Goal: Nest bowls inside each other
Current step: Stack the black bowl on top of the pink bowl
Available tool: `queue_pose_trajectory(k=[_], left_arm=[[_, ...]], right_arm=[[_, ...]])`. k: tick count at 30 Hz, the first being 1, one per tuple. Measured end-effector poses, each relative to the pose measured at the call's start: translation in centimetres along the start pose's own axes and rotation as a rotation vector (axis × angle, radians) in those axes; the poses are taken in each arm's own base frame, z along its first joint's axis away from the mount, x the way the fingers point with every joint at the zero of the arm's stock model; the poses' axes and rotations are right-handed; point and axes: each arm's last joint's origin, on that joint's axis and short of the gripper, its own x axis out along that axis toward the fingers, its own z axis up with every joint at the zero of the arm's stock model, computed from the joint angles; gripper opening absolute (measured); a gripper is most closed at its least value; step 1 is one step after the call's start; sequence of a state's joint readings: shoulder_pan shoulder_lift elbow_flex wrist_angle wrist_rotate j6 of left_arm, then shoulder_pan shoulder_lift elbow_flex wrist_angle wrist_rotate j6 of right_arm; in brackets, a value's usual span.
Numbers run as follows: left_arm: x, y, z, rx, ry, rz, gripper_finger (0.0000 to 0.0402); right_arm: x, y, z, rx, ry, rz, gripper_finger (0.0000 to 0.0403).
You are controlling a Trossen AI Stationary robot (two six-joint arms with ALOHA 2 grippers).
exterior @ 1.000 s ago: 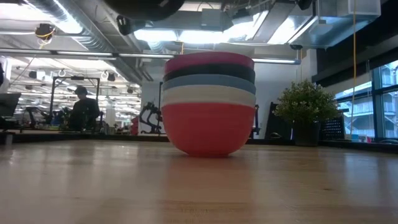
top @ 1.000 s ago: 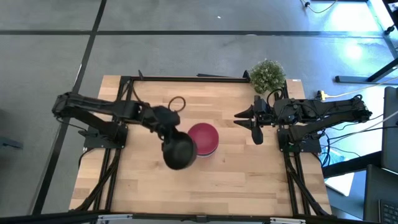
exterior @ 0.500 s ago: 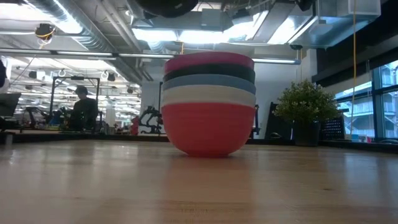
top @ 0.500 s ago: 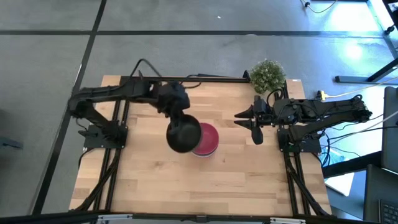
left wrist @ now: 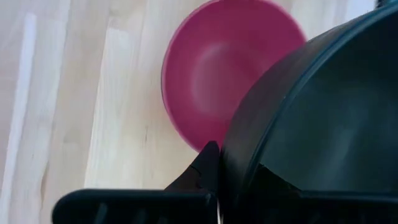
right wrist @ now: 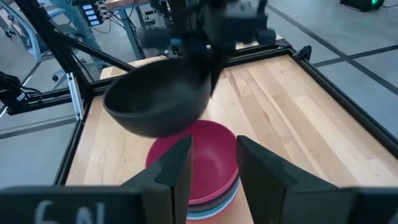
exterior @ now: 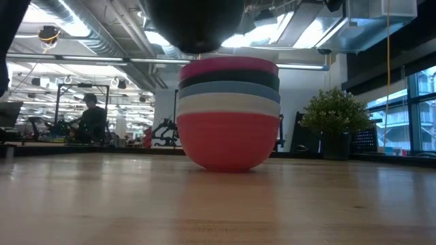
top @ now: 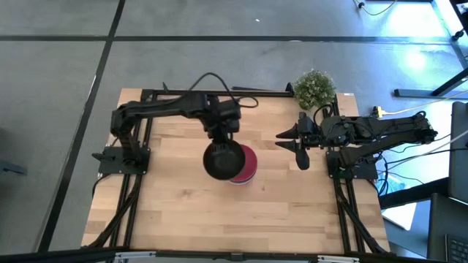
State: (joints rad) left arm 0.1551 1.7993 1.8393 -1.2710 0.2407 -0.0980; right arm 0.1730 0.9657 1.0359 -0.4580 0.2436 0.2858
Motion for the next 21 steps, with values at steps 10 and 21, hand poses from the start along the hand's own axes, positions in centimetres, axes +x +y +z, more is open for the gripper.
queue_pose_trajectory(k=[10, 21], left_arm=[[1.8, 0.1, 1.6, 0.033, -0.029, -0.061, 0.0002], [1.1, -0.3, 3.1, 0.041, -0.110, -0.079, 0.0002]], right_arm=[[0.0, 0.0, -0.1, -0.011, 0.010, -0.003, 0.0126], [0.0, -0.1, -0.2, -0.035, 0.024, -0.007, 0.0126]])
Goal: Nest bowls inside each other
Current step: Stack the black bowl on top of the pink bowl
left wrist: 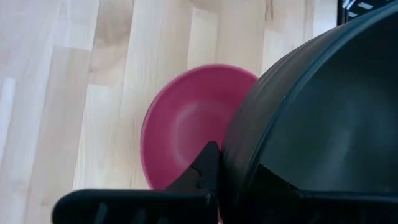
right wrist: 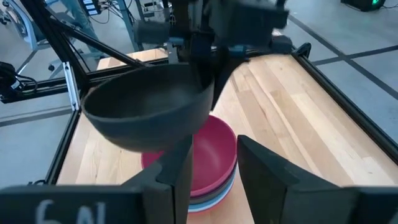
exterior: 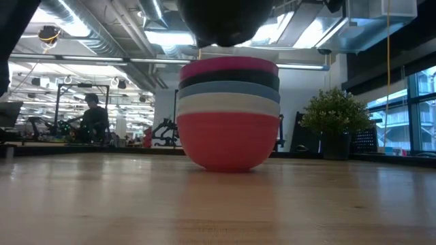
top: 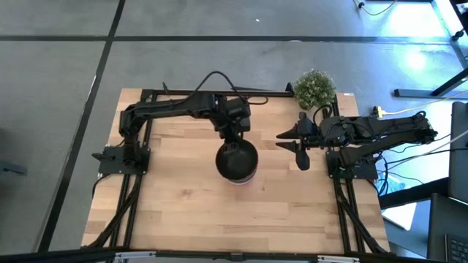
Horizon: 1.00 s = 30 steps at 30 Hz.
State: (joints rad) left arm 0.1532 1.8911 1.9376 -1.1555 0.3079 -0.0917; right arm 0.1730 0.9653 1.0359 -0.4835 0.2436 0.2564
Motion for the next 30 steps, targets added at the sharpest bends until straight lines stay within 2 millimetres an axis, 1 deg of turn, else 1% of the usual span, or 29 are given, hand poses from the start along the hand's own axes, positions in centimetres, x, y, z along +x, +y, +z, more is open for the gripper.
queue_pose_trajectory(k=[8, 20, 26, 28, 30], left_arm=[[2.5, -0.1, 0.6, 0.020, 0.055, -0.009, 0.0002], [5.4, 1.6, 0.5, -0.011, 0.147, 0.086, 0.0002], [6.7, 2.0, 0.5, -0.012, 0.176, 0.098, 0.0002], [6.9, 2.1, 0.1, -0.021, 0.217, 0.109, 0.0002], [7.3, 2.3, 0.3, -0.012, 0.205, 0.114, 0.0002]], right_arm=[[0.0, 0.0, -0.1, -0.002, 0.006, 0.000, 0.0126], [0.0, 0.0, -0.2, -0.008, 0.023, 0.015, 0.0126], [-0.2, 0.0, -0.2, -0.011, 0.030, 0.030, 0.0126], [-0.4, 0.0, -0.2, -0.009, 0.024, 0.031, 0.0126], [-0.5, -0.1, -0.2, -0.009, 0.021, 0.032, 0.0126]])
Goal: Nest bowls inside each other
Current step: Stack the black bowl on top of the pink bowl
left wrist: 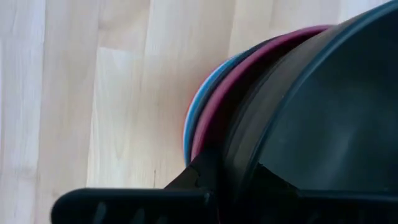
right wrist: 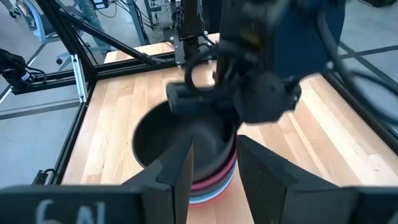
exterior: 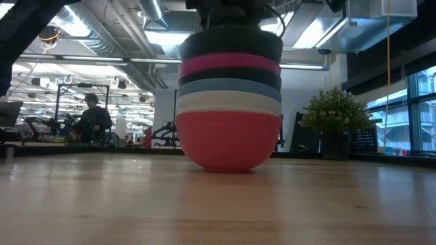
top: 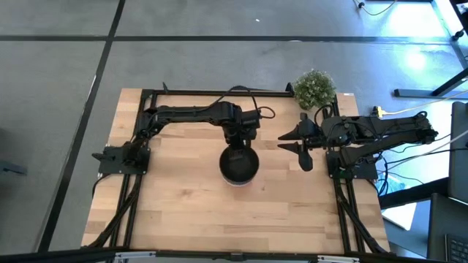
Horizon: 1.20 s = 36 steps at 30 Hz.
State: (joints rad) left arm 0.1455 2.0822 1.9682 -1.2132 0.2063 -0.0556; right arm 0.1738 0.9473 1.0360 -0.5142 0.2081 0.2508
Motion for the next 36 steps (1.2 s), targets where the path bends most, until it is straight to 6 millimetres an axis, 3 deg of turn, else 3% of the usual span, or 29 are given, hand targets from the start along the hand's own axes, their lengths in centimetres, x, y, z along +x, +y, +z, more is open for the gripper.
queue_pose_trajectory(k=[13, 24, 36], left_arm=[[0.1, -0.8, -0.1, 0.057, 0.003, 0.104, 0.0096], [-1.0, -2.2, 0.0, 0.106, -0.007, 0.136, 0.0102], [-2.0, -2.2, 0.4, 0.100, -0.051, 0.176, 0.0102]], right_arm=[[-0.6, -0.2, -0.1, 0.000, 0.000, 0.001, 0.0126], [-0.6, -0.2, -0.1, 0.002, 0.000, 0.000, 0.0126], [-0.6, -0.2, -0.1, 0.012, 0.000, 0.000, 0.0126]])
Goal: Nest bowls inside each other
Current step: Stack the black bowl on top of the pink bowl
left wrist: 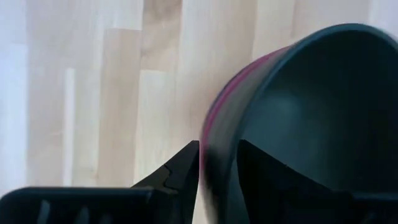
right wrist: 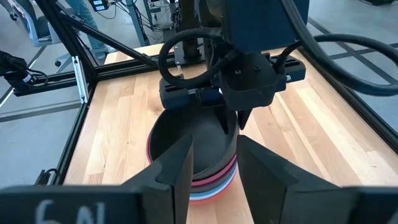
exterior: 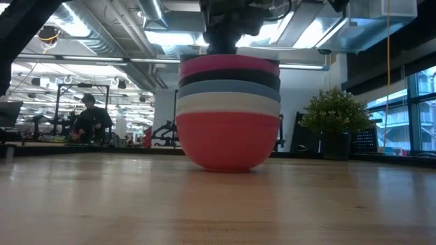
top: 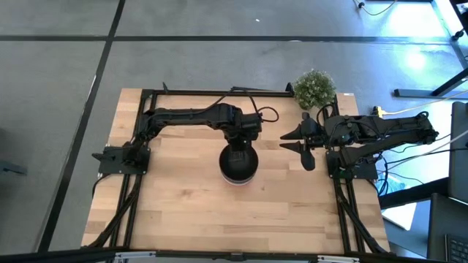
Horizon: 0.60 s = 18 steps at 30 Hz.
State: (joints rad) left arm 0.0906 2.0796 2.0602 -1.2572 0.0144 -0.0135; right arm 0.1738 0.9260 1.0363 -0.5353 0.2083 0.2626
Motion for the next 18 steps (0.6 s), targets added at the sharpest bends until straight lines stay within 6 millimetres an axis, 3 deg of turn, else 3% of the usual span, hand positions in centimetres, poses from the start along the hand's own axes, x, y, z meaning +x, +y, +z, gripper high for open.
queue_pose_trajectory(k=[18], left_arm=[[0.58, -0.53, -0.07, 0.035, 0.022, 0.076, 0.0103]], right_arm=[[0.00, 0.00, 0.00, -0.008, 0.000, 0.000, 0.0126]])
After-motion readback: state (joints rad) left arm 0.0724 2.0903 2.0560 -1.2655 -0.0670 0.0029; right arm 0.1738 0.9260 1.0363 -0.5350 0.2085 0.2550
